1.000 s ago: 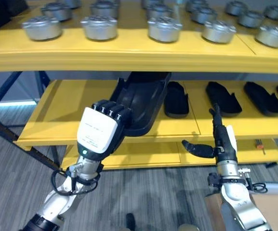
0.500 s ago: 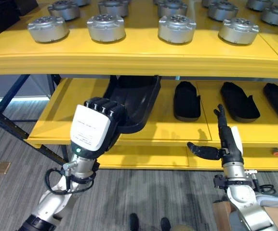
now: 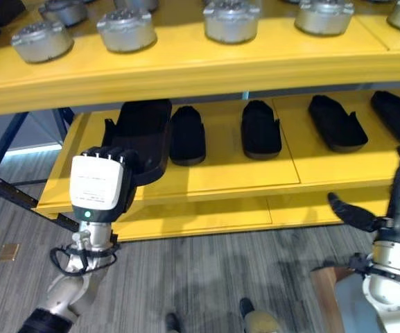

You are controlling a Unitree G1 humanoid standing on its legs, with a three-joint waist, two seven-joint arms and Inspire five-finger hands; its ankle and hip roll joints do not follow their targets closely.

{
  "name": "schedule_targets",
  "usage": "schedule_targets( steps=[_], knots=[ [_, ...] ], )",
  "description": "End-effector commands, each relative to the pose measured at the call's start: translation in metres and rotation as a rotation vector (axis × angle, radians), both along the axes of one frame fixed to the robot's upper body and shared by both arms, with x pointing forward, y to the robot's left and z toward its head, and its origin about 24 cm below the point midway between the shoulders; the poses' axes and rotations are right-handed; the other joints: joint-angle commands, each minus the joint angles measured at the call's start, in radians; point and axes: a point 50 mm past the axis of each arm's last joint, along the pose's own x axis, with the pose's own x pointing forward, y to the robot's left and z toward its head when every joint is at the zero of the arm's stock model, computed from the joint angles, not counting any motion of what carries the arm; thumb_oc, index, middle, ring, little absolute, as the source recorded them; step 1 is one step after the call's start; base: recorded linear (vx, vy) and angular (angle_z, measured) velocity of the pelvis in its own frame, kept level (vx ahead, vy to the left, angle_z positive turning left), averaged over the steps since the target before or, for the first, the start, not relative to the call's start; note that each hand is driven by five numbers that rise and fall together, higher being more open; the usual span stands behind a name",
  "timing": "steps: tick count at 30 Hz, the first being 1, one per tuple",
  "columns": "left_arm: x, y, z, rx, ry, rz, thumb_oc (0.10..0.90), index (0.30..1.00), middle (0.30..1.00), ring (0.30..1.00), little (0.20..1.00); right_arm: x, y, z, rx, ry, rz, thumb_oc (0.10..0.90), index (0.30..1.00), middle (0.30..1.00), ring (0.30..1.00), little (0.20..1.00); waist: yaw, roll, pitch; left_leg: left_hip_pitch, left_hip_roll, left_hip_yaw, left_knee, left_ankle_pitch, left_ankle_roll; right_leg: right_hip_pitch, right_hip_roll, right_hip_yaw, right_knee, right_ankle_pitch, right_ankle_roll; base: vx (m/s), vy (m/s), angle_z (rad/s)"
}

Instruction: Move parts from the plastic box to the shelf.

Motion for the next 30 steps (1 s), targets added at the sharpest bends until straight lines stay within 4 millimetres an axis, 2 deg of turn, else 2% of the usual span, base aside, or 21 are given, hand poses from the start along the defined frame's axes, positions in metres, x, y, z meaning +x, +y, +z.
schedule_targets(
  steps=[1, 2, 5, 8, 11, 12, 14, 15, 22, 23, 24, 25, 26, 27, 30],
  knots=[
    [-0.008, 0.005, 0.057, -0.079, -0.405, 0.033, 0.4, 0.3, 0.3, 0.3, 0.3, 0.013, 0.023, 0.044, -0.078, -0.215, 0.219, 0.9, 1.0, 1.0, 1.0, 1.0, 0.03, 0.041, -0.071, 0.058, -0.056, 0.0, -0.048, 0.057, 0.037, 0.024, 0.056, 0.027, -0.022, 0.019, 0.026, 0.1, 0.352, -0.62],
    [-0.008, 0.005, 0.057, -0.079, -0.405, 0.033, 0.4, 0.3, 0.3, 0.3, 0.3, 0.013, 0.023, 0.044, -0.078, -0.215, 0.22, 0.9, 1.0, 1.0, 1.0, 1.0, 0.03, 0.04, -0.071, 0.059, -0.057, 0.001, -0.049, 0.057, 0.037, 0.025, 0.056, 0.027, -0.022, 0.019, 0.026, 0.1, 0.369, -0.87],
    [-0.007, 0.004, 0.054, -0.056, -0.393, 0.02, 0.4, 0.3, 0.3, 0.3, 0.3, 0.01, 0.026, 0.041, -0.066, -0.206, 0.219, 0.9, 1.0, 1.0, 1.0, 1.0, 0.03, 0.047, -0.086, 0.103, -0.082, 0.04, -0.082, 0.027, 0.043, 0.011, 0.015, -0.011, -0.029, 0.036, 0.062, 0.09, 0.358, -0.33],
    [-0.002, -0.002, 0.063, -0.034, -0.416, -0.015, 0.4, 0.3, 0.3, 0.3, 0.3, 0.014, 0.032, 0.037, -0.058, -0.185, 0.229, 0.9, 1.0, 1.0, 1.0, 1.0, 0.051, 0.04, -0.099, 0.121, -0.126, 0.05, -0.099, 0.004, 0.067, 0.006, -0.049, -0.072, -0.052, 0.079, 0.107, 0.04, 0.379, 0.15],
    [-0.002, -0.002, 0.065, -0.032, -0.418, -0.018, 0.4, 0.3, 0.3, 0.3, 0.3, 0.014, 0.033, 0.037, -0.068, -0.186, 0.227, 0.9, 1.0, 1.0, 1.0, 1.0, 0.052, 0.037, -0.1, 0.122, -0.132, 0.05, -0.102, 0.004, 0.071, 0.008, -0.059, -0.081, -0.059, 0.086, 0.112, 0.0, 0.169, 0.21],
    [-0.001, 0.0, 0.07, -0.018, -0.419, -0.016, 0.4, 0.3, 0.3, 0.3, 0.3, 0.017, 0.036, 0.041, -0.073, -0.188, 0.219, 0.9, 1.0, 1.0, 1.0, 1.0, 0.074, 0.031, -0.11, 0.13, -0.165, 0.075, -0.11, -0.014, 0.093, -0.005, -0.104, -0.137, -0.071, 0.138, 0.126, -0.01, 0.337, 0.19],
    [-0.001, 0.0, 0.07, -0.017, -0.419, -0.016, 0.4, 0.3, 0.3, 0.3, 0.3, 0.017, 0.036, 0.041, -0.073, -0.188, 0.219, 0.9, 1.0, 1.0, 1.0, 1.0, 0.075, 0.03, -0.112, 0.128, -0.166, 0.076, -0.11, -0.014, 0.094, -0.007, -0.105, -0.136, -0.073, 0.139, 0.126, 0.0, 0.261, 0.15],
    [-0.001, 0.003, 0.067, -0.011, -0.403, -0.011, 0.4, 0.3, 0.3, 0.3, 0.3, 0.021, 0.037, 0.042, -0.074, -0.199, 0.202, 0.9, 1.0, 1.0, 1.0, 1.0, 0.093, 0.028, -0.118, 0.139, -0.178, 0.106, -0.114, -0.036, 0.106, -0.011, -0.118, -0.187, -0.06, 0.143, 0.127, 0.01, 0.184, -0.1],
    [-0.001, 0.004, 0.068, -0.011, -0.404, -0.01, 0.4, 0.3, 0.3, 0.3, 0.3, 0.021, 0.038, 0.042, -0.074, -0.2, 0.202, 0.9, 1.0, 1.0, 1.0, 1.0, 0.093, 0.027, -0.117, 0.14, -0.178, 0.107, -0.114, -0.037, 0.106, -0.011, -0.118, -0.185, -0.059, 0.142, 0.127, 0.0, 0.038, -0.05],
    [-0.002, 0.006, 0.065, -0.002, -0.397, -0.008, 0.4, 0.3, 0.3, 0.3, 0.3, 0.024, 0.039, 0.042, -0.068, -0.2, 0.195, 0.9, 1.0, 1.0, 1.0, 1.0, 0.112, 0.023, -0.12, 0.142, -0.186, 0.141, -0.113, -0.044, 0.112, -0.014, -0.119, -0.245, -0.053, 0.142, 0.13, -0.02, 0.084, -0.05],
    [-0.002, 0.006, 0.065, 0.0, -0.398, -0.007, 0.4, 0.3, 0.3, 0.3, 0.3, 0.024, 0.039, 0.042, -0.068, -0.2, 0.196, 0.9, 1.0, 1.0, 1.0, 1.0, 0.111, 0.022, -0.12, 0.143, -0.187, 0.143, -0.112, -0.046, 0.113, -0.014, -0.12, -0.244, -0.055, 0.143, 0.131, -0.02, 0.118, -0.1],
    [-0.003, 0.007, 0.064, 0.006, -0.394, -0.005, 0.4, 0.3, 0.3, 0.3, 0.3, 0.026, 0.04, 0.042, -0.066, -0.197, 0.193, 0.9, 1.0, 1.0, 1.0, 1.0, 0.12, 0.02, -0.121, 0.145, -0.19, 0.16, -0.112, -0.05, 0.115, -0.015, -0.121, -0.275, -0.053, 0.144, 0.132, -0.04, 0.201, -0.23],
    [-0.01, 0.012, 0.059, 0.017, -0.386, 0.008, 0.4, 0.3, 0.3, 0.3, 0.3, 0.033, 0.044, 0.041, -0.052, -0.181, 0.19, 0.9, 1.0, 1.0, 1.0, 1.0, 0.163, 0.017, -0.117, 0.165, -0.2, 0.24, -0.11, -0.068, 0.127, -0.027, -0.119, -0.415, -0.005, 0.141, 0.137, 0.0, 0.342, -0.55],
    [-0.009, 0.01, 0.056, 0.012, -0.369, -0.009, 0.4, 0.3, 0.3, 0.3, 0.3, 0.031, 0.044, 0.037, -0.063, -0.168, 0.17, 0.9, 1.0, 1.0, 1.0, 1.0, 0.145, 0.013, -0.115, 0.145, -0.223, 0.224, -0.083, -0.078, 0.165, -0.038, -0.004, -0.348, 0.09, 0.024, 0.096, -0.01, 0.303, -0.77],
    [-0.008, 0.01, 0.056, 0.011, -0.368, -0.01, 0.4, 0.3, 0.3, 0.3, 0.3, 0.031, 0.044, 0.036, -0.066, -0.168, 0.168, 0.9, 1.0, 1.0, 1.0, 1.0, 0.144, 0.012, -0.119, 0.135, -0.225, 0.223, -0.077, -0.076, 0.167, -0.053, 0.008, -0.333, 0.103, 0.018, 0.09, 0.03, 0.064, -0.27]
  ],
)
